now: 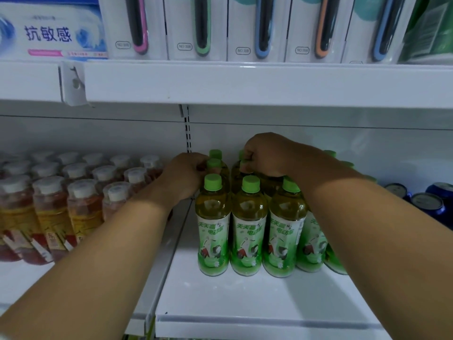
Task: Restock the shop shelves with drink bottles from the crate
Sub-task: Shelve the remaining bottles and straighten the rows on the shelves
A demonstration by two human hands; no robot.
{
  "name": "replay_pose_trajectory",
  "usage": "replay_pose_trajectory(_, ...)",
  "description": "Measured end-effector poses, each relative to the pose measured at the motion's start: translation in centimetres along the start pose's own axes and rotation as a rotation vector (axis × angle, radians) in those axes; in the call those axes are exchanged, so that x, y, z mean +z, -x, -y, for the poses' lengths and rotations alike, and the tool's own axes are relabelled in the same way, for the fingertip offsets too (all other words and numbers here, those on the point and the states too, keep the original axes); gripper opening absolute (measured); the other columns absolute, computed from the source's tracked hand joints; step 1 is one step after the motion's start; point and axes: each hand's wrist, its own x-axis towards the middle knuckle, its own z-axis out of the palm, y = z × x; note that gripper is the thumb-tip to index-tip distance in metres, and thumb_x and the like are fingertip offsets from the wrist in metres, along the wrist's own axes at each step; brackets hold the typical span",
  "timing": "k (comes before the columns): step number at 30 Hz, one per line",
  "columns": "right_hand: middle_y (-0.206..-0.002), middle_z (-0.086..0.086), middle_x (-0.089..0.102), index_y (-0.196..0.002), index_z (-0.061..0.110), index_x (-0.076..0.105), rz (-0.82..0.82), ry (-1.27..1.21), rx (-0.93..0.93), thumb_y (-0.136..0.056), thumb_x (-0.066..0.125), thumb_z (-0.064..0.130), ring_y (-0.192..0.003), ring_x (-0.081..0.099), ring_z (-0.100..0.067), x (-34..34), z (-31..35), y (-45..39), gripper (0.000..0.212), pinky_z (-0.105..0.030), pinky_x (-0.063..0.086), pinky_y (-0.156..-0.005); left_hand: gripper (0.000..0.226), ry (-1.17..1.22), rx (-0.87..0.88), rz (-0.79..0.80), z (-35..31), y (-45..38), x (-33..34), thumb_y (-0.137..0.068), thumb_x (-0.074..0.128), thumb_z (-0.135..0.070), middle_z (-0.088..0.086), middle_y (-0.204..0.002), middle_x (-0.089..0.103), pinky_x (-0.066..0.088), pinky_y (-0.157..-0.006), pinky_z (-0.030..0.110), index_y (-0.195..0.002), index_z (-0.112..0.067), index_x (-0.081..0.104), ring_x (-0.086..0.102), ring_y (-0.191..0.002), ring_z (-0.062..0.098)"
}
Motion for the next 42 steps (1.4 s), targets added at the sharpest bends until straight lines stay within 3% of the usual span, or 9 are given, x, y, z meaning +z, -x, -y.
replay_pose_trajectory(8, -0.092, -0.015, 0.069, -0.093, 0.004, 0.072, -0.041, 0.002, 0.012, -0.09, 0.071, 0.04, -0.083, 0.062, -0.026, 0.4, -0.1, 0.2, 0.036, -0.026, 0.039, -0.06, 0.02, 0.057, -0.062, 0.032, -1.0, 0.5, 0.3, -0.093, 0.073, -0.033, 0.008, -0.099, 0.076, 0.058, -0.086, 0.041, -0.101, -0.015, 0.076, 0.071, -0.093, 0.025)
replay_pose_trajectory(14, -0.096, -0.016, 0.069, -0.099, 0.004, 0.071, -0.07, -0.008, 0.056, -0.089, 0.072, 0.043, -0.086, 0.064, -0.028, 0.2, 0.0, 1.0, 0.04, -0.03, 0.044, -0.065, 0.008, 0.251, -0.077, -0.021, -0.6, 1.3, 0.5, -0.089, 0.077, -0.03, -0.009, -0.096, 0.076, 0.061, -0.085, 0.037, -0.089, -0.037, 0.074, 0.073, -0.09, 0.013)
replay_pose_trajectory(18, -0.102, -0.009, 0.067, -0.104, 0.008, 0.069, -0.201, -0.015, 0.064, -0.098, 0.06, 0.038, -0.095, 0.061, -0.025, -0.1, 0.7, 2.6, 0.032, -0.037, 0.051, -0.082, 0.01, 0.316, -0.126, -0.288, 0.2, 3.1, 1.1, -0.097, 0.065, -0.025, -0.006, -0.108, 0.073, 0.055, -0.097, 0.037, -0.102, -0.033, 0.069, 0.069, -0.103, 0.014)
replay_pose_trajectory(22, -0.09, -0.002, 0.067, -0.099, 0.016, 0.067, -0.462, -0.092, 0.111, -0.102, 0.049, 0.029, -0.085, 0.061, -0.023, 0.3, 2.6, 6.1, 0.022, -0.035, 0.049, -0.076, 0.013, 0.367, -0.069, -0.545, 0.3, 9.4, 4.2, -0.092, 0.058, -0.039, -0.027, -0.096, 0.068, 0.045, -0.077, 0.006, -0.103, -0.043, 0.061, 0.063, -0.093, -0.009)
replay_pose_trajectory(26, -0.072, 0.002, 0.06, -0.083, 0.015, 0.065, -0.757, -0.295, 0.102, -0.098, 0.05, 0.032, -0.065, 0.056, -0.019, 4.1, 5.7, 11.3, 0.027, -0.037, 0.05, -0.06, 0.029, 0.326, -0.124, -0.421, 0.8, 12.7, 7.5, -0.095, 0.065, -0.04, -0.033, -0.096, 0.064, 0.04, -0.069, 0.002, -0.1, -0.063, 0.049, 0.056, -0.092, -0.024)
replay_pose_trajectory(31, -0.075, 0.001, 0.063, -0.081, 0.012, 0.067, -0.685, -0.343, 0.048, -0.091, 0.068, 0.022, -0.07, 0.056, -0.015, 9.1, 7.3, 13.5, 0.014, -0.027, 0.043, -0.061, 0.06, 0.234, -0.176, -0.259, 2.0, 13.2, 8.6, -0.076, 0.087, -0.03, -0.031, -0.104, 0.061, 0.044, -0.074, 0.015, -0.111, -0.055, 0.045, 0.056, -0.092, -0.02)
replay_pose_trajectory(36, -0.086, 0.0, 0.062, -0.086, 0.013, 0.066, -0.663, -0.38, 0.043, -0.09, 0.069, 0.02, -0.076, 0.057, -0.017, 10.1, 6.9, 13.6, 0.009, -0.029, 0.047, -0.062, 0.076, 0.228, -0.177, -0.202, 2.6, 13.3, 8.8, -0.076, 0.088, -0.023, -0.05, -0.102, 0.057, 0.044, -0.074, 0.011, -0.106, -0.074, 0.04, 0.054, -0.096, -0.027)
replay_pose_trajectory(40, -0.087, 0.004, 0.06, -0.089, 0.015, 0.065, -0.638, -0.403, 0.023, -0.092, 0.067, 0.023, -0.078, 0.057, -0.015, 9.8, 6.8, 14.0, 0.009, -0.033, 0.052, -0.065, 0.071, 0.241, -0.169, -0.209, 1.9, 13.4, 8.4, -0.075, 0.088, -0.021, -0.037, -0.105, 0.062, 0.049, -0.08, 0.018, -0.11, -0.063, 0.043, 0.054, -0.096, -0.027)
replay_pose_trajectory(42, -0.086, 0.007, 0.058, -0.089, 0.016, 0.066, -0.647, -0.404, 0.028, -0.093, 0.066, 0.024, -0.077, 0.055, -0.011, 9.6, 6.6, 14.2, 0.008, -0.027, 0.049, -0.064, 0.07, 0.245, -0.161, -0.262, 1.5, 14.2, 8.6, -0.075, 0.088, -0.025, -0.023, -0.121, 0.061, 0.052, -0.094, 0.028, -0.123, -0.053, 0.046, 0.058, -0.11, -0.013)
